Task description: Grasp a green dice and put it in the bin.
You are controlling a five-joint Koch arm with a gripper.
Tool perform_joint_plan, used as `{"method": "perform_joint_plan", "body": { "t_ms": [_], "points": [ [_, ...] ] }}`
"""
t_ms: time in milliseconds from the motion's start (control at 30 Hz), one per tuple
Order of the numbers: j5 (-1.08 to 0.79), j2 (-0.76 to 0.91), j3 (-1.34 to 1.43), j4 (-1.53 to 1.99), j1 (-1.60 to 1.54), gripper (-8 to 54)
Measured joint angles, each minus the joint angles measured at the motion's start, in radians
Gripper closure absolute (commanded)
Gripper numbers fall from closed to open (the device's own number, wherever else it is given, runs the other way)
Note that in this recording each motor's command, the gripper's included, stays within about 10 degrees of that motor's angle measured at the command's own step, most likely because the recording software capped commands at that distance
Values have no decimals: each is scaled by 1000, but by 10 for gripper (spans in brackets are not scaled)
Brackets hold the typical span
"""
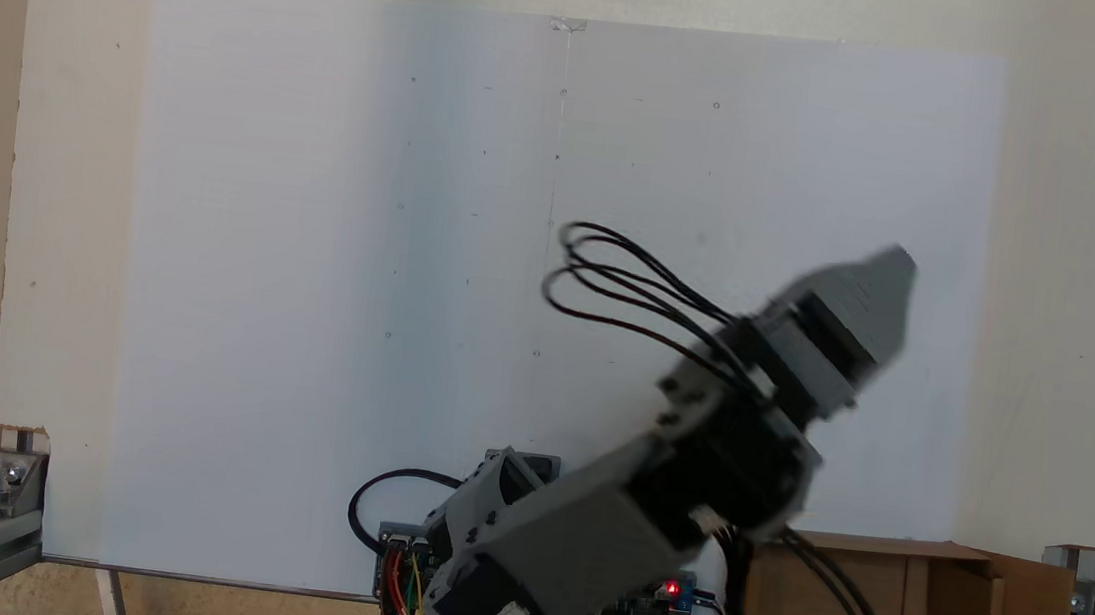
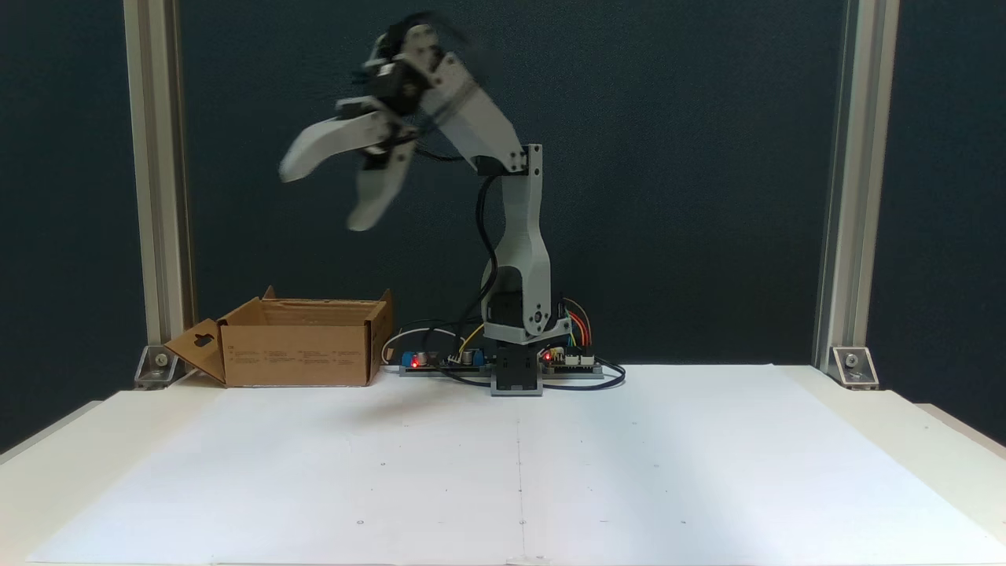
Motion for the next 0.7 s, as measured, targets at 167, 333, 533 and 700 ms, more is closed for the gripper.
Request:
{"method": "perform_joint_plan", "body": {
  "t_ms": [167,333,533,700],
  "points": [
    [75,-3,0,-3,-324,13],
    [114,-49,2,-54,-538,13],
    [120,-51,158,-163,-637,13],
    [120,20,397,-336,-646,15]
  ]
}}
